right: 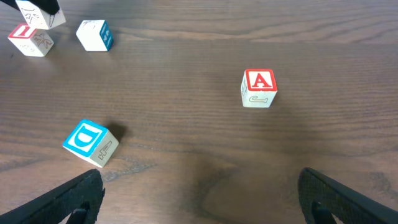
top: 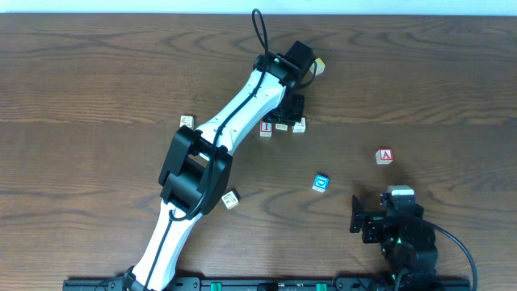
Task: Spell out Ai2
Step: 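Carry the blue '2' block to the right of the 'I' block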
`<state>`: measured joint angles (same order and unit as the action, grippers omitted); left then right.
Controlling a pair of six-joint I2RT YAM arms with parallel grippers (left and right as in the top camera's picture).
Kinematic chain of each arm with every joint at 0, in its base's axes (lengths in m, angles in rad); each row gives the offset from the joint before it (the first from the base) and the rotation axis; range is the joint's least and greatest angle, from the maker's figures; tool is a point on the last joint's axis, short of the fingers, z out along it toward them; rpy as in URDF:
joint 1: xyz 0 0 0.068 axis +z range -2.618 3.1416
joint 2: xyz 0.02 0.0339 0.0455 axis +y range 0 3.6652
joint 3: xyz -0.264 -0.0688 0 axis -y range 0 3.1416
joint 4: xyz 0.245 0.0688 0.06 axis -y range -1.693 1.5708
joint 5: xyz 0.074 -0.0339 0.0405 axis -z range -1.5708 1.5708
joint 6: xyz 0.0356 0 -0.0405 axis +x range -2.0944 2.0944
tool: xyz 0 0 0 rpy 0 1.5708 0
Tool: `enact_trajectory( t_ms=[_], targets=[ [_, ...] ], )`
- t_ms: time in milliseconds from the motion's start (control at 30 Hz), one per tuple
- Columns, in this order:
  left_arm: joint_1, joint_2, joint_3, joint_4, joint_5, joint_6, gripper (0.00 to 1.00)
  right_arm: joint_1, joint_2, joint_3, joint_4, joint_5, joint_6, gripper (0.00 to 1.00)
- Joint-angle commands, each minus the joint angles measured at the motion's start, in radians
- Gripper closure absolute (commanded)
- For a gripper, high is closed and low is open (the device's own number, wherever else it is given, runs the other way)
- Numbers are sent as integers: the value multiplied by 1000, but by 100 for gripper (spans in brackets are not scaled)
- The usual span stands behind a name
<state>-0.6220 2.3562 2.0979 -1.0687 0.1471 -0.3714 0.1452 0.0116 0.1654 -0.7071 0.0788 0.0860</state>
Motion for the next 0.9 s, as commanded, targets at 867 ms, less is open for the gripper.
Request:
enact_trajectory(
  t_ms=[867],
  targets=[
    [-14,-5,-136,130,0,-119,94,-8,-6,-5,-3,-5,-13,1]
  ],
)
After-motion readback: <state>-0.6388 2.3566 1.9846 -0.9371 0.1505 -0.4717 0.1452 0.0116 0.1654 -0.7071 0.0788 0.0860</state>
